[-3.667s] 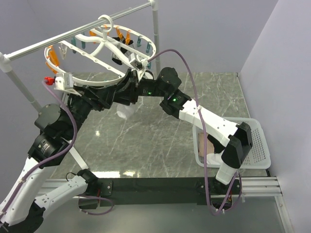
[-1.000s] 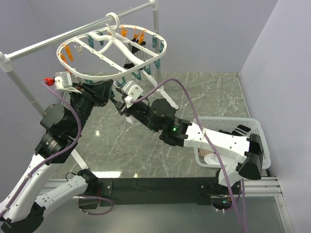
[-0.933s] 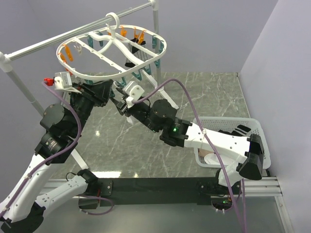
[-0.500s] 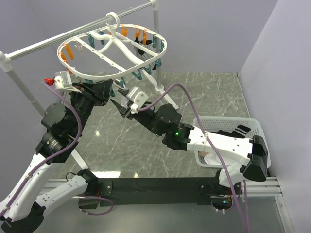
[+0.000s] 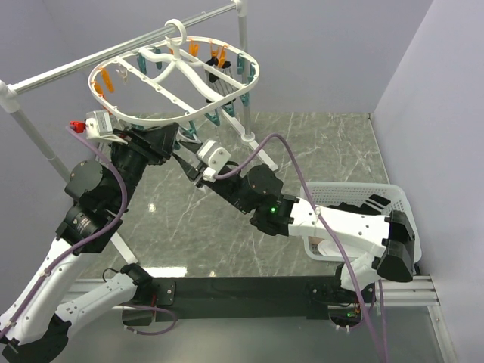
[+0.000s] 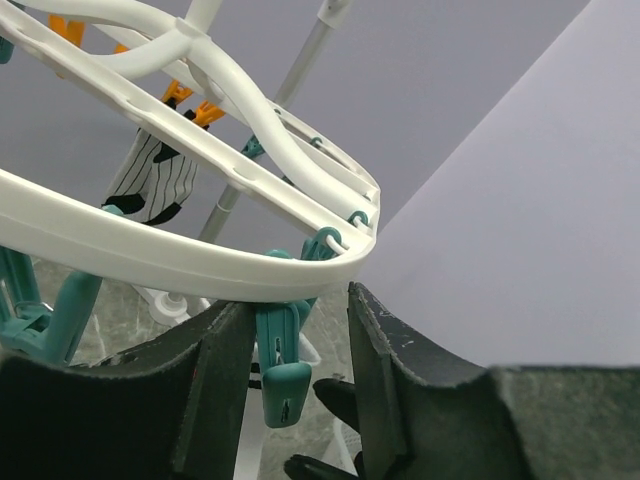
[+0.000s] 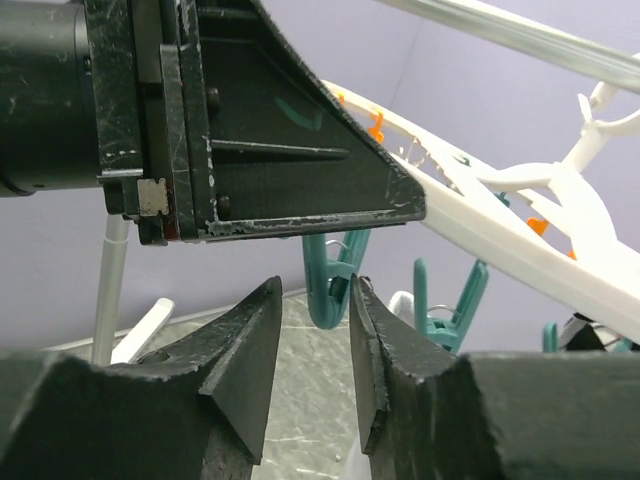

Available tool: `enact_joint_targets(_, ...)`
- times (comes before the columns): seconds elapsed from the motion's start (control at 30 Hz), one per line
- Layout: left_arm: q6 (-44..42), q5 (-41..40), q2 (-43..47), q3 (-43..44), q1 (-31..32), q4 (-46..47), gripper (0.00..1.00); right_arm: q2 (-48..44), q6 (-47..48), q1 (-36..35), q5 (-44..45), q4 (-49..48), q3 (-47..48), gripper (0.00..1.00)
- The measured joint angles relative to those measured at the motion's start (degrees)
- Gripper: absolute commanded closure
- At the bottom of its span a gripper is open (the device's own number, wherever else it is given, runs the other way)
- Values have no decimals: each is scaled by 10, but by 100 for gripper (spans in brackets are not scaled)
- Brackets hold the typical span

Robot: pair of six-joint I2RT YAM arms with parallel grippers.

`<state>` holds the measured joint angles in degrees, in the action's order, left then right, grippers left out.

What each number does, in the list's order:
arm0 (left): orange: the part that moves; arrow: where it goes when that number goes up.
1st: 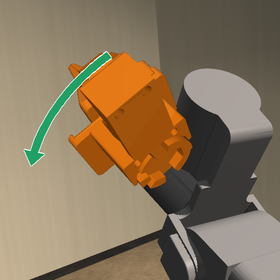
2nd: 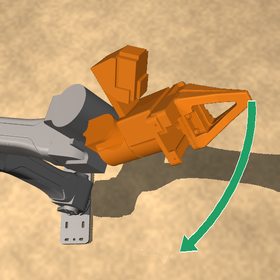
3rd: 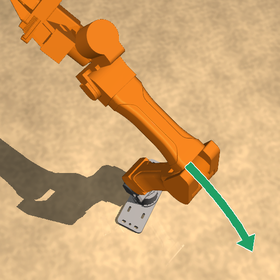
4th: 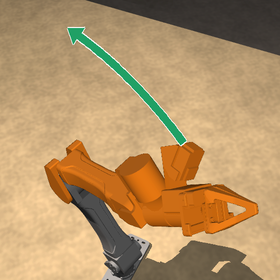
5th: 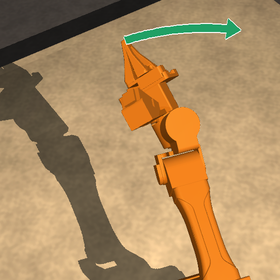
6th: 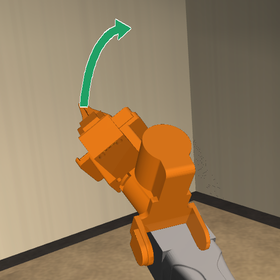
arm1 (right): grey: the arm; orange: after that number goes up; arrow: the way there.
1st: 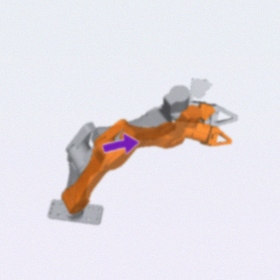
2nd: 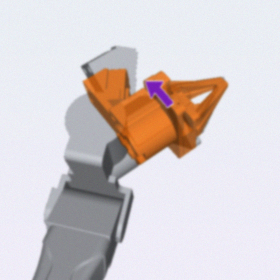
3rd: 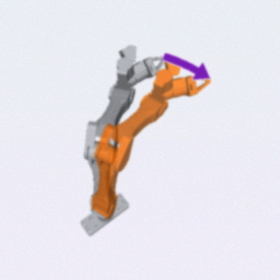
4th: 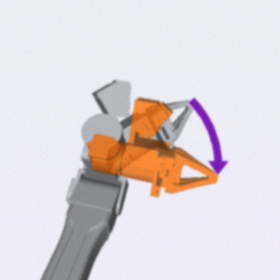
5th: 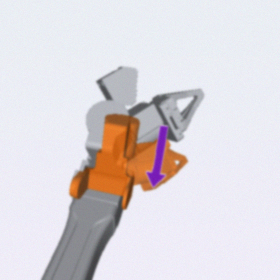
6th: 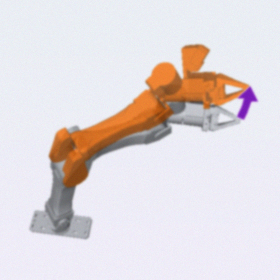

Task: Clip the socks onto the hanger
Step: Open the clamp at the hanger.

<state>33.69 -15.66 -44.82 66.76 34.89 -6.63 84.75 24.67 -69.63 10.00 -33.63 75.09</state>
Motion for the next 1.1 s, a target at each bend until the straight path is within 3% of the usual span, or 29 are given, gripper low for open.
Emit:
enact_joint_targets(0.17, 0, 8, 0, 0, 0, 0, 56, 22, 10, 0, -3, -2, 15, 55)
enact_joint_targets(0.57, 0, 12, 6, -8, -2, 3, 60, 45, 42, 0, 10, -23, 33, 53)
enact_joint_targets(0.7, 2, 24, 13, -9, -2, 4, 58, 52, 53, 0, 16, -36, 35, 61)
enact_joint_targets(0.77, 2, 27, 15, -9, -2, 4, 53, 57, 56, 0, 20, -43, 36, 68)
enact_joint_targets(0.97, 1, 27, 17, -9, -2, 4, 27, 63, 52, 2, 23, -49, 36, 70)
enact_joint_targets(1.1, 2, 25, 26, -9, -2, 3, 23, 53, 6, 20, -32, -43, 25, 70)
